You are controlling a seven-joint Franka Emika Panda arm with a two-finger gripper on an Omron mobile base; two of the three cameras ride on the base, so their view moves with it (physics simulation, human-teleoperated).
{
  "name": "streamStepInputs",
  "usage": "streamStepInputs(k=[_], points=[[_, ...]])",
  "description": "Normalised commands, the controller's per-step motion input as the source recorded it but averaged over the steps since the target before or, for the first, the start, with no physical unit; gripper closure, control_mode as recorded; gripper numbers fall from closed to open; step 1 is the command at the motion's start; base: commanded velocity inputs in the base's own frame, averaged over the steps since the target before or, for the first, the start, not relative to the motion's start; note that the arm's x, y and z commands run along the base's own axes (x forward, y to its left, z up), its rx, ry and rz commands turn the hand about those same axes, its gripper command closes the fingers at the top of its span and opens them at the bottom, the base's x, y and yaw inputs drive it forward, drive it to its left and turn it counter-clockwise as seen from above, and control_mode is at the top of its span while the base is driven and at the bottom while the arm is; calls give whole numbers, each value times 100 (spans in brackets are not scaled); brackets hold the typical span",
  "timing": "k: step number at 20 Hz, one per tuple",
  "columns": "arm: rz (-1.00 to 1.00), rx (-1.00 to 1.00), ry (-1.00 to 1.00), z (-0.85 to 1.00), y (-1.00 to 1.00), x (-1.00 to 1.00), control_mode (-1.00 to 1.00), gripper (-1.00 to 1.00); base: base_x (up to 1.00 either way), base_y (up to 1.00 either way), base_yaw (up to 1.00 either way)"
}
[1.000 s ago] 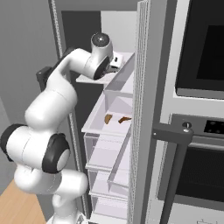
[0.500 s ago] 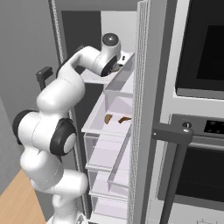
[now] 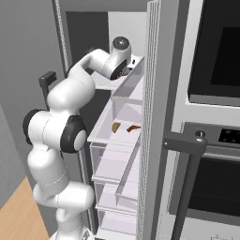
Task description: Place one sweet potato and one chicken drumstick in each tupperware on the nearby counter, to pack two identical lunches.
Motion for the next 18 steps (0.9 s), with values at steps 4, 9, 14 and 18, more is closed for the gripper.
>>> streamStepInputs(k=[4,9,14,18], points=[[0,0,2,-26,0,7,-100,-100,0,0,0],[0,-2,4,-59,0,-20,-100,-100,0,0,0],[0,0,4,-45,0,8,-100,-100,0,0,0],[0,0,8,-45,0,25,-100,100,0,0,0]])
